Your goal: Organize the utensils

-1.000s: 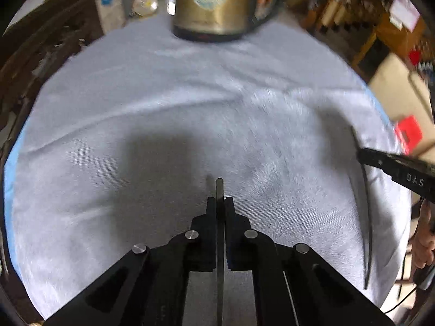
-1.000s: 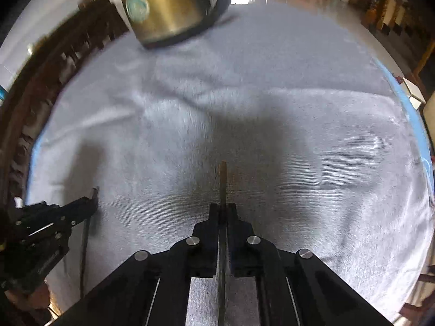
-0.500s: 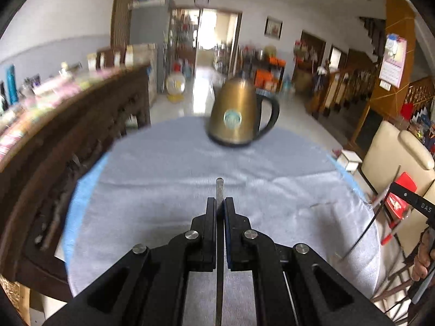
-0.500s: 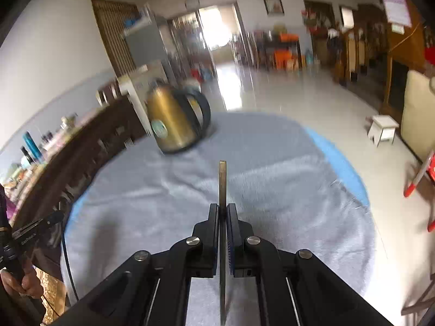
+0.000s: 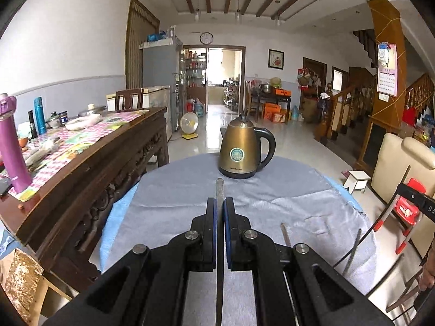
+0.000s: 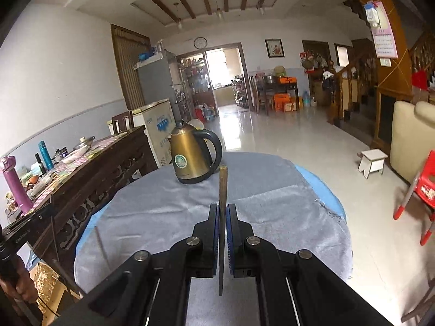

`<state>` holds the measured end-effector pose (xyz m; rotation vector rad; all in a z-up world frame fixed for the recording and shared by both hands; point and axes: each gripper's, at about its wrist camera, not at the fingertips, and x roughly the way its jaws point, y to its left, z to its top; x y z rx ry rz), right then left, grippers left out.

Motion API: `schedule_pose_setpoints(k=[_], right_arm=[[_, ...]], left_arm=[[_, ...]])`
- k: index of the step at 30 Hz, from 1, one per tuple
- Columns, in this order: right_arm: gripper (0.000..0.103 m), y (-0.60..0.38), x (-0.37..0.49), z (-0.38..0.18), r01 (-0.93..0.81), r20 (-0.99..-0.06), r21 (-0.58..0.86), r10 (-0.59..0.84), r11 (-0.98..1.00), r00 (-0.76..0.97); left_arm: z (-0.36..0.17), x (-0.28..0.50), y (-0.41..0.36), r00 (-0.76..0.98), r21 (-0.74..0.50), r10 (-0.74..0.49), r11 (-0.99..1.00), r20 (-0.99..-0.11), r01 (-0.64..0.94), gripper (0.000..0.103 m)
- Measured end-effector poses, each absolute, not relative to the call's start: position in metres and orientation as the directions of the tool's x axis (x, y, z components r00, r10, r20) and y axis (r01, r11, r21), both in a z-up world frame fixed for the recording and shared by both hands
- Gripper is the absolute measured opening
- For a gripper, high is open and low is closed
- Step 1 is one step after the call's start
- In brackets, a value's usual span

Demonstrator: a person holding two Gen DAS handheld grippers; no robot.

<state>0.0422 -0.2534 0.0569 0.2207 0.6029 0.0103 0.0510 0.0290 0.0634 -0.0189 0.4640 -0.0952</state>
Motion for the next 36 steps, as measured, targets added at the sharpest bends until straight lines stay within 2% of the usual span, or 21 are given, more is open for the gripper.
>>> schedule_pose_setpoints(k=[24, 36], right_arm=[[0.006, -0.216, -0.029, 0.124, -0.031, -0.473, 0.138, 0.093, 0.990, 0.876], [0.006, -0.197, -0.046, 0.141, -0.081, -0.441, 0.129, 0.131, 0.988, 0.888]], left_arm=[[0.088, 0.000, 0.016, 0.913, -0.031, -0.112, 0.994, -0.393, 0.108, 0.005], [0.105, -0.021, 0.020, 0.911, -0.111, -0.182, 0.982, -0.371, 0.151, 0.005]])
